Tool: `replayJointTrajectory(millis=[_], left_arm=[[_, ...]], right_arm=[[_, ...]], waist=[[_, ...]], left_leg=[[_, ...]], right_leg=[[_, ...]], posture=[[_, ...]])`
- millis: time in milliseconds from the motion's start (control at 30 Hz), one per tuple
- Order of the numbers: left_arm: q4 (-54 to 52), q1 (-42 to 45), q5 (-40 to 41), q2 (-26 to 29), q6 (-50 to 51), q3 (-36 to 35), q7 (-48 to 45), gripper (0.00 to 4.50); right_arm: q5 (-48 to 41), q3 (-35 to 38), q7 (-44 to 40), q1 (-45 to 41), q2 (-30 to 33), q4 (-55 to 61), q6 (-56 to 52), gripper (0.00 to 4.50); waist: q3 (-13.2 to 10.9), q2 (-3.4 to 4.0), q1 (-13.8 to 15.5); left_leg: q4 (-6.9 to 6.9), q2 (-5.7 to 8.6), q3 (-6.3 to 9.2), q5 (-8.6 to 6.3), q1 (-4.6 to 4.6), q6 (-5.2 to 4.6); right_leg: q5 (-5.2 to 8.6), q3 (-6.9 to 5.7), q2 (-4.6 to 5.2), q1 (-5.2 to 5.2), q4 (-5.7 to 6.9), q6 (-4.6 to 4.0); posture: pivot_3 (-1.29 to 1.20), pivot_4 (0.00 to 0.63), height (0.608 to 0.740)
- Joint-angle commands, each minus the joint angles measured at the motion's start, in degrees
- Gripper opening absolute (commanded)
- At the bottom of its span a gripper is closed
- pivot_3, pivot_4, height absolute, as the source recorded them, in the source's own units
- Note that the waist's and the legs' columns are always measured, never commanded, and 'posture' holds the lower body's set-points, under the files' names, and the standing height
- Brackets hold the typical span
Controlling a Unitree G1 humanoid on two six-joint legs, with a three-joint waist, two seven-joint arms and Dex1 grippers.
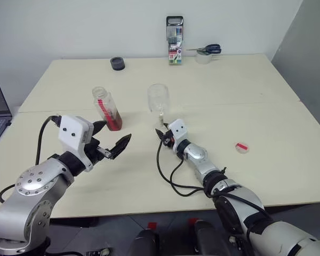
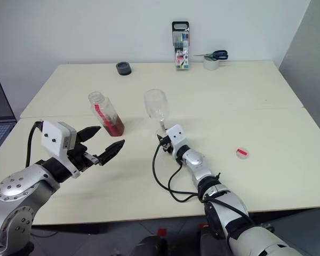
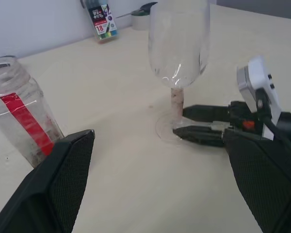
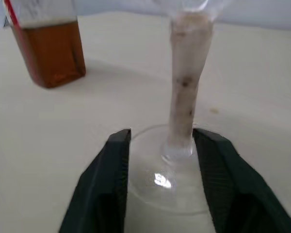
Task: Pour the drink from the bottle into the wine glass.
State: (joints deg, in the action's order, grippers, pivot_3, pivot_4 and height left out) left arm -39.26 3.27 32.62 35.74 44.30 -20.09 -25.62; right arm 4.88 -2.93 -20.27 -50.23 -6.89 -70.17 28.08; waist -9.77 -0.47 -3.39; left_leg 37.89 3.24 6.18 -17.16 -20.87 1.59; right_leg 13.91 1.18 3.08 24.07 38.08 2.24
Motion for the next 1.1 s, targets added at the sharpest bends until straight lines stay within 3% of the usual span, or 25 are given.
replayJointTrajectory(millis=[33, 133, 300, 467, 667, 833, 1100], left_arm=[[0.55, 1.39, -0.24, 0.57, -1.36, 0.34, -0.02, 4.50], [1.75, 2.06, -0.47, 0.95, -1.90, 0.42, -0.38, 4.50], [3.74, 3.08, -1.19, 1.40, -3.00, 0.38, -0.26, 4.50], [8.41, 3.58, -4.28, -0.36, -6.27, 1.33, 1.35, 4.50], [16.23, 5.07, -10.51, -4.19, -11.69, 2.57, 6.33, 4.50], [22.06, 6.70, -15.17, -7.90, -15.10, 3.19, 11.40, 4.50], [27.90, 10.27, -17.25, -9.95, -18.93, 5.76, 10.57, 4.50]], right_arm=[[0.01, -0.03, -0.68, -0.09, 0.41, 0.63, -0.01, 3.52], [-0.06, -0.07, -1.43, 0.98, 0.99, 1.42, 0.18, 4.49], [-1.93, 0.94, -4.72, 5.68, 4.76, 7.53, 0.07, 4.49], [-3.76, -1.15, -13.02, 17.35, 12.35, 27.42, -2.75, 4.49], [-14.58, -0.73, -21.31, 29.85, 22.99, 65.62, -27.04, 4.49], [-27.77, 2.71, -23.87, 29.71, 32.45, 87.35, -49.29, 4.49], [-47.71, 9.38, -22.32, 25.53, 43.41, 103.77, -72.10, 4.49]], waist=[[0.00, 0.00, 0.00], [0.00, 0.00, 0.00], [0.02, -0.03, 0.32], [0.07, -0.12, 1.50], [0.06, -0.10, 1.83], [0.06, -0.12, 1.49], [0.09, -0.26, 2.42]], left_leg=[[0.00, 0.00, 0.00, 0.00, 0.00, 0.00], [0.01, 0.00, 0.00, 0.00, 0.00, 0.00], [0.01, 0.02, 0.01, 0.00, 0.00, 0.00], [0.06, 0.07, 0.06, 0.00, 0.00, -0.01], [0.06, 0.05, 0.10, -0.01, -0.06, -0.01], [0.02, -0.21, 0.09, -0.03, -0.03, 0.01], [0.07, -0.06, 0.20, -0.09, -0.14, -0.08]], right_leg=[[0.00, 0.00, 0.00, 0.00, 0.01, 0.00], [0.00, -0.01, 0.00, 0.00, 0.00, 0.00], [0.00, -0.01, 0.02, -0.02, -0.03, 0.00], [0.00, -0.09, 0.07, -0.13, -0.12, 0.02], [0.00, -0.10, 0.08, -0.09, -0.11, 0.03], [0.00, -0.12, 0.05, -0.05, -0.08, 0.02], [0.00, -0.28, 0.10, -0.14, -0.23, 0.02]], posture=[[0.00, 0.150, 0.740], [0.00, 0.150, 0.740], [0.00, 0.150, 0.740], [0.00, 0.150, 0.740], [0.00, 0.150, 0.740], [0.00, 0.150, 0.740], [0.00, 0.150, 0.740]])
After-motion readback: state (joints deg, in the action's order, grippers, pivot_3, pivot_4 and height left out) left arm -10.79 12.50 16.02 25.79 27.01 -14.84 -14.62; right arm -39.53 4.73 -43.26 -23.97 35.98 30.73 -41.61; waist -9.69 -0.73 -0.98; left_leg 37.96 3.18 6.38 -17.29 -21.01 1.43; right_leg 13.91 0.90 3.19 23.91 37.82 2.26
